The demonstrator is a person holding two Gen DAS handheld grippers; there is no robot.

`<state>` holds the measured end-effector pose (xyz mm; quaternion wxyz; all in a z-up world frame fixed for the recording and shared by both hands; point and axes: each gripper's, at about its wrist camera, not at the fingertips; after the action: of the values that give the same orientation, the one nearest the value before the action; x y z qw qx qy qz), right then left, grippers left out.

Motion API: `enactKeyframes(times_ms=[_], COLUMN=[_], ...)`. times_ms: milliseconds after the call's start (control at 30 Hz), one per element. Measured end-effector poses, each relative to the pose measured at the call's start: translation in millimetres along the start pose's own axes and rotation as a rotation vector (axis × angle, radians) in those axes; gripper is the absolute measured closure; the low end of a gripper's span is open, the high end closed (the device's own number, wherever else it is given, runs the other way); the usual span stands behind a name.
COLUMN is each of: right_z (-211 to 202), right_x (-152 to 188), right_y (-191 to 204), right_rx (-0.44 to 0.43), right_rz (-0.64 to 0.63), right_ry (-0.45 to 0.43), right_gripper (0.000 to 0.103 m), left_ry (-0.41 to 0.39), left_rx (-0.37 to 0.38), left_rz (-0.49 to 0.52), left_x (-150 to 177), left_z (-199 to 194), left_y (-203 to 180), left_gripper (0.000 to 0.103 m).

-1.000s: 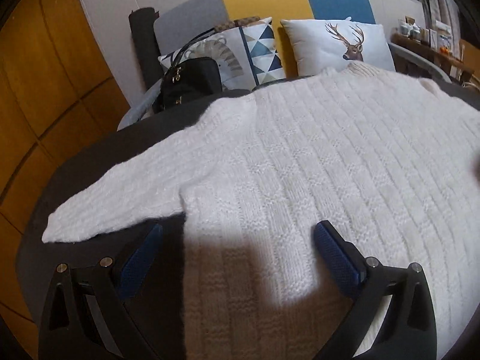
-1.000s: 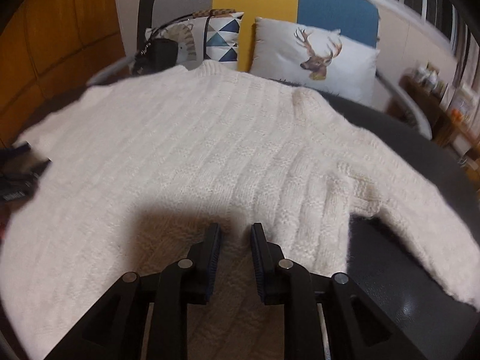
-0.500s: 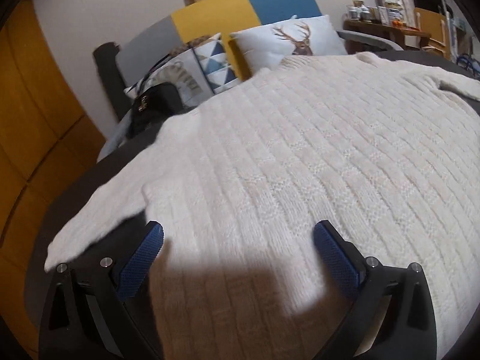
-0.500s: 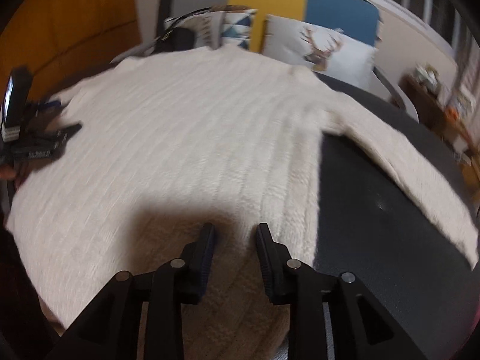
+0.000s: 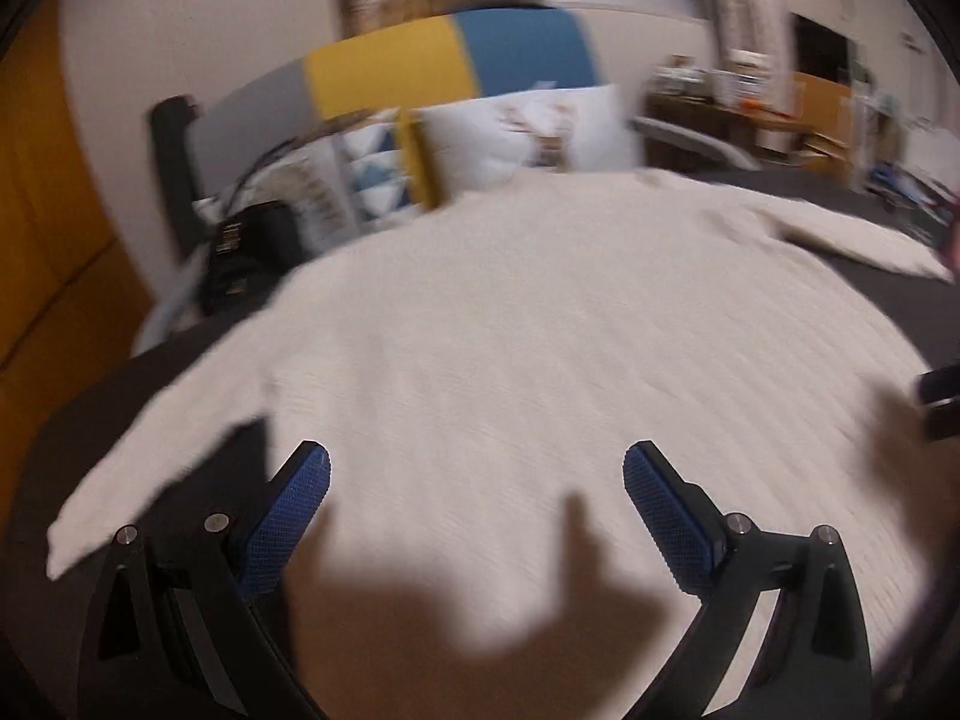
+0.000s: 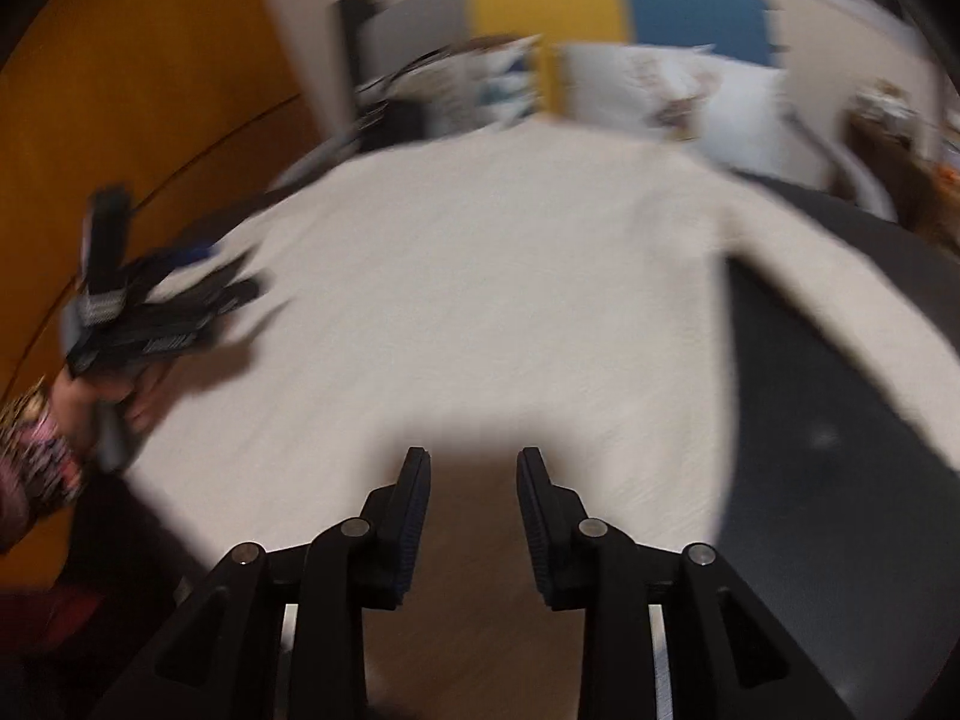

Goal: Fold clothes

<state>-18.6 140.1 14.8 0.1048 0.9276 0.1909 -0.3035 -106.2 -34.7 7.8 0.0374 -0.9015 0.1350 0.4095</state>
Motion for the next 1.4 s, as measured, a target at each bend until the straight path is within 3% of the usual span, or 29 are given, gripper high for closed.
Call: enactKeyframes(times_ms=[67,167,267,367,467,633,667,700,733,800,900,1033,1233,1333,1400], right_z=[3,7,8,10,7,-3,-8,-13,-18,-22,-10,12,23,23,24], right_x=[8,22,26,21,21,30,32,33,34,33,30,26,18,17,18], right_y=[20,40,46,43,44,37,37,38,41,53,73,91,94,97,104], right_rx=[-0.024,-0.002,0.062,0.081,0.055,-0.04,-0.064,-0.082,-0.081,-0.042,-0.001,0.101,0.093,0.046,0.07], right_rz=[-0.038,-0.078,-0.125,-0.122,-0.134,-0.077,-0.051,-0.036,-0.039,-0.109,-0.225,-0.361,-0.407,-0.425,-0.463], right_ry=[0.034,0.054,0.041,0.047,0.057,0.042,0.022,-0.006,-0.028,-0.054,-0.008,0.033,0.055,0.052,0.048], right_gripper=[0.073,0.073,0.075,0.097,0.099,0.097,0.095,0.084,0.079,0.079,0.079,0.079,0.079,0.079,0.079], left_ry=[0.026,0.012,0.007,0.013,0.036,0.051,0.052,0.053,0.059,0.074,0.125,0.099,0.065,0.087,0.099], left_rx=[0.021,-0.027,-0.018,0.025,0.056,0.059,0.056,0.054,0.054,0.054,0.044,0.023,0.004,-0.037,-0.016], left_rz=[0.093,0.223,0.201,0.134,0.047,-0.004,-0.013,-0.022,-0.025,-0.032,-0.044,0.031,0.101,0.08,0.031], left_x=[15,39,43,46,49,51,51,52,51,50,43,39,35,37,37], left_z=[-1,-2,-8,-8,-5,-4,-4,-4,-3,-2,-2,-13,-19,-9,-7], left_y=[-19,-33,-23,-9,0,3,3,4,4,4,2,-16,-40,-41,-37], left_gripper=[0.003,0.003,0.003,0.003,0.002,0.001,0.001,0.001,0.001,0.001,0.001,0.001,0.001,0.001,0.001])
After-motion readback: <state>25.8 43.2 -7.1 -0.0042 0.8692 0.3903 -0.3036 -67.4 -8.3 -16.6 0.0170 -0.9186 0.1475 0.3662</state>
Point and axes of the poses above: each gripper's, at about its wrist camera, not at the fingertips, and z roughly the way its jaws point, y to its left, x to its underside, and after that the axes turned 12 degrees about -z, right-handed
